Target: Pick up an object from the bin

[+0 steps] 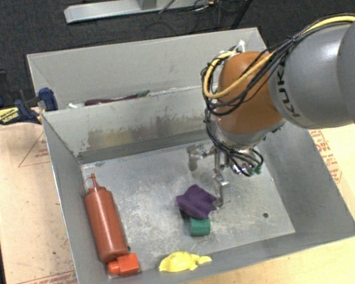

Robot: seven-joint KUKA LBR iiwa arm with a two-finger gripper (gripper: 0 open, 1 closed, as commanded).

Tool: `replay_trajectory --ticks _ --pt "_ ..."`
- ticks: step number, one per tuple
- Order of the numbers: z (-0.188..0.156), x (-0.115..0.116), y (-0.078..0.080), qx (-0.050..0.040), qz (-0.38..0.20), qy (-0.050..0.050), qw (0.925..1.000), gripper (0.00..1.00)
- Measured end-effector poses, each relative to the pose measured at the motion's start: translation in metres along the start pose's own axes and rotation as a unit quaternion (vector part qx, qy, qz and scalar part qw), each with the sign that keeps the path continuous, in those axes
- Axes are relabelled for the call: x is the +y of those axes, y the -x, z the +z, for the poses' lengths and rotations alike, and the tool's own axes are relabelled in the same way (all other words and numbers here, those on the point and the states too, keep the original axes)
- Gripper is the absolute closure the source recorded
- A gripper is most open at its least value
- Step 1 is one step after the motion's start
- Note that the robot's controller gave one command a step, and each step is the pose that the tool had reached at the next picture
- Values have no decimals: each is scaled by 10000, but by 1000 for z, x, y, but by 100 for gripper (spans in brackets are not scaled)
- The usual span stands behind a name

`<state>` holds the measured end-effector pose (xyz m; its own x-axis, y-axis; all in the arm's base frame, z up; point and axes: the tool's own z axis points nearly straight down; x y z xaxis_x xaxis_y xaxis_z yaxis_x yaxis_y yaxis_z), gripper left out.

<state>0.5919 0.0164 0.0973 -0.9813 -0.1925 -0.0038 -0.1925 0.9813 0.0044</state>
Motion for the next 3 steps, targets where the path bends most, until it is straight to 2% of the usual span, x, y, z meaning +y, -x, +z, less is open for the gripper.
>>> replay_trajectory --ticks 1,2,3 --pt "16 -8 -36 -12 -162 -32 9999 0" --pt "27 60 1 -23 -1338 9 9910 100" --pt "27 60 1 -23 -1338 8 9910 100"
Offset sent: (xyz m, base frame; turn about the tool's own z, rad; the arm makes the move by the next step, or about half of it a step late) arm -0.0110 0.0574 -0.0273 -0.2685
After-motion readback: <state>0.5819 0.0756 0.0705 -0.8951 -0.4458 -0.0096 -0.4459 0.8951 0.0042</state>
